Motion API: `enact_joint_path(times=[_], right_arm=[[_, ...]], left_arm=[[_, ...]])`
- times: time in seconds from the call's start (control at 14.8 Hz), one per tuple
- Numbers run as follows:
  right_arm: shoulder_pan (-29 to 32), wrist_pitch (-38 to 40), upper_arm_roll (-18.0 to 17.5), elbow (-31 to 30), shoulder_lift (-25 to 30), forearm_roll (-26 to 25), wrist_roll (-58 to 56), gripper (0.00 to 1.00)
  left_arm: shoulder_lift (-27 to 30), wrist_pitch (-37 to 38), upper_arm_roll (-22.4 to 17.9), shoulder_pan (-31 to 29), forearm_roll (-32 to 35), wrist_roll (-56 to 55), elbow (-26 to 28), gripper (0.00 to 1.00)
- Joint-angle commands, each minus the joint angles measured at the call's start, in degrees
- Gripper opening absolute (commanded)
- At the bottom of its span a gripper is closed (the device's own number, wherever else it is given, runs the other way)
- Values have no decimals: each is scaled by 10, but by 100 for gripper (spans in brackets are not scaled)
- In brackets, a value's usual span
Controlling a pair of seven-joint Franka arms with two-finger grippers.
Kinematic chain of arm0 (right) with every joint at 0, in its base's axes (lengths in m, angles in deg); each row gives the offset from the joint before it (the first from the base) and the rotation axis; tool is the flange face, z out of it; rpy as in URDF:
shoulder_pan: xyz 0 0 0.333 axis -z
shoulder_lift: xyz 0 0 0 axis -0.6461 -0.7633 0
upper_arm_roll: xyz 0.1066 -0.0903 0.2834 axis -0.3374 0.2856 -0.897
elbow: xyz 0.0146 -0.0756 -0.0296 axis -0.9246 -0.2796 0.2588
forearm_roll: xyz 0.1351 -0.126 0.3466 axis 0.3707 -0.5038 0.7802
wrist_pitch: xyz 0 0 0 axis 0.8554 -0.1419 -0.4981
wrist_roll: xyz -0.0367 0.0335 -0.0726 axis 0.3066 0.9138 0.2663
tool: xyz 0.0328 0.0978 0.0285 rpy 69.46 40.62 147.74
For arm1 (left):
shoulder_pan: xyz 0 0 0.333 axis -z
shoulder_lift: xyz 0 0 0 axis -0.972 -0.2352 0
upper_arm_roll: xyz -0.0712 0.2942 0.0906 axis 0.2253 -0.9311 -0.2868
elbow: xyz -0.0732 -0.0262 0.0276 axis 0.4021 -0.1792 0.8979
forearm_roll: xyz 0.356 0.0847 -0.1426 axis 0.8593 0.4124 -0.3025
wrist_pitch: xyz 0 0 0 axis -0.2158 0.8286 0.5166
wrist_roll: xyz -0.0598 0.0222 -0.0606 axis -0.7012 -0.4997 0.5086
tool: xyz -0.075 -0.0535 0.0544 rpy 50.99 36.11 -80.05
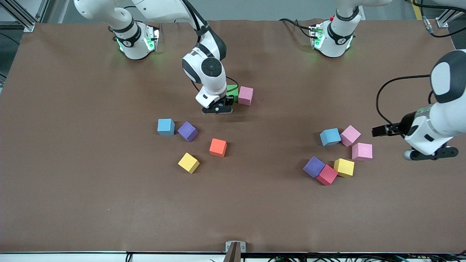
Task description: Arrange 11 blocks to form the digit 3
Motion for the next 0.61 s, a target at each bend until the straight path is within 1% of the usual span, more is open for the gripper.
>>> enact_joint_path(times=[0.0, 0.07, 0.27, 0.41, 0.54], right_arm=[[-11, -10, 4, -2, -3, 3, -2, 4], [-12, -11, 4, -2, -3, 3, -2, 4], [-13, -11, 4, -2, -4, 3, -2, 4], [-13, -10, 4, -2, -4, 3, -3, 4], [-13, -8, 4, -3, -4, 3, -3, 5]], left_arm=[[-15, -20, 6, 14, -12, -13, -5, 100], [-29, -24, 6, 18, -13, -24, -6, 100], [-61, -63, 8, 50, -12, -124, -6, 100], [-82, -85, 8, 63, -12, -165, -6, 100], [-96, -125, 9, 76, -22, -200, -6, 100]])
